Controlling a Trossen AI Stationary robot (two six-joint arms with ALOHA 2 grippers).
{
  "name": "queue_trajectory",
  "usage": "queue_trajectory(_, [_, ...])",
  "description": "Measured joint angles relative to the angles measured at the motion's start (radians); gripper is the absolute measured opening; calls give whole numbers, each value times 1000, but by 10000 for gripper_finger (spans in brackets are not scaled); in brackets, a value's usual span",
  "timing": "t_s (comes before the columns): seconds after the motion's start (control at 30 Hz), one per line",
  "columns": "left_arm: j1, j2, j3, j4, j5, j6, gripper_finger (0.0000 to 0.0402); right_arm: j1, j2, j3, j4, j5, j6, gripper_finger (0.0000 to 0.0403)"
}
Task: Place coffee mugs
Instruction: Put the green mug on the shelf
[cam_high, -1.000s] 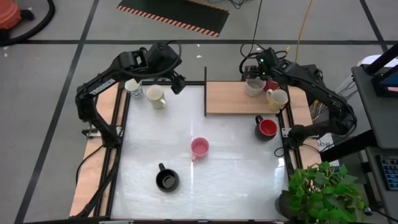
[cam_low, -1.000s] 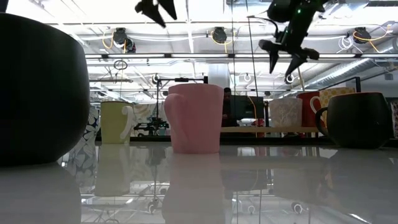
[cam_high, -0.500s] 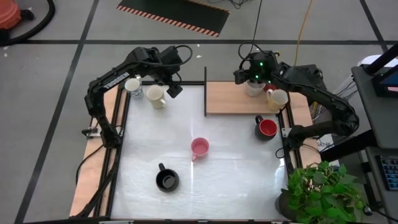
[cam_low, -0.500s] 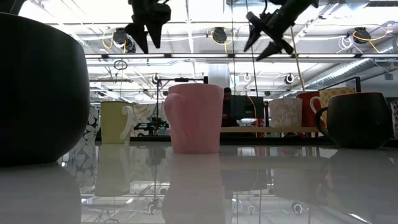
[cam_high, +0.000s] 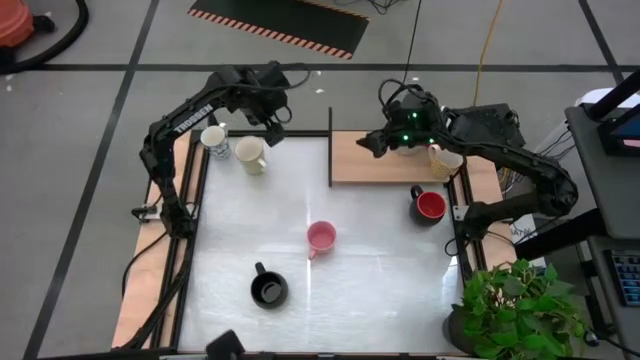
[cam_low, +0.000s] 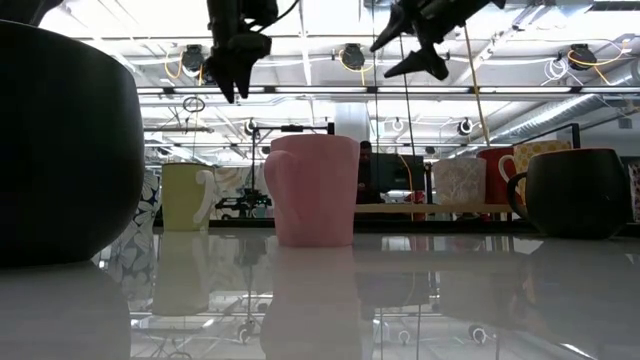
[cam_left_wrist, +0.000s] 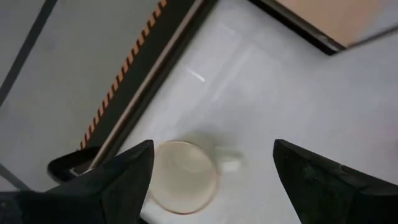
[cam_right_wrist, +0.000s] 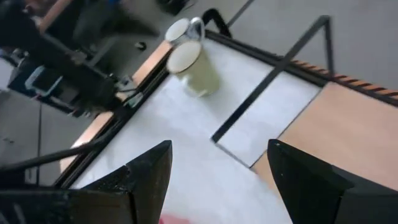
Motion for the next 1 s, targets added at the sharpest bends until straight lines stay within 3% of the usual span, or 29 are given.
queue_trajectory(0.43, [122, 0, 0, -14, -43, 69, 333, 142, -70, 0, -1, -24, 61, 258])
queue_trajectory(1.0, [61, 0, 0, -10, -42, 0, 333, 163, -141, 0, -11, 38, -94, 258])
